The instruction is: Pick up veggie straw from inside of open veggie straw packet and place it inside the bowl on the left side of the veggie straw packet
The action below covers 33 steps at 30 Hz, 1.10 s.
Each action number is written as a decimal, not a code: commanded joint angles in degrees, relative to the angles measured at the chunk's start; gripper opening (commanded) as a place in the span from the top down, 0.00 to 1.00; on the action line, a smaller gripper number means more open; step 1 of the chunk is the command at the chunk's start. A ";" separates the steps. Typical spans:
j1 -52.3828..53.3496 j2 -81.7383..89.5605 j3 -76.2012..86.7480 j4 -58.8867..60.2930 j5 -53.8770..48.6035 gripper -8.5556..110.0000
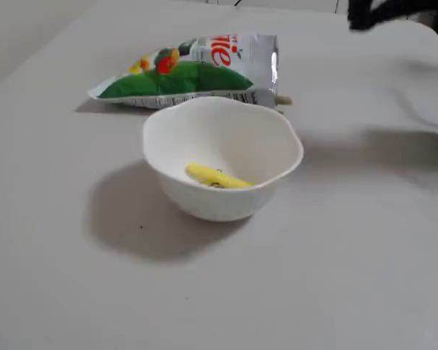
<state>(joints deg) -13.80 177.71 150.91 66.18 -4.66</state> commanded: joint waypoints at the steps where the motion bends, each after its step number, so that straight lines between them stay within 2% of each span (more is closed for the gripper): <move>1: -0.97 10.72 8.79 -0.44 0.79 0.93; 15: -1.23 12.92 23.03 -2.55 2.46 0.93; 33: -0.53 12.83 23.12 -2.81 3.60 0.93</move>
<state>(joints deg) -14.50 190.02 174.29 64.78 -1.49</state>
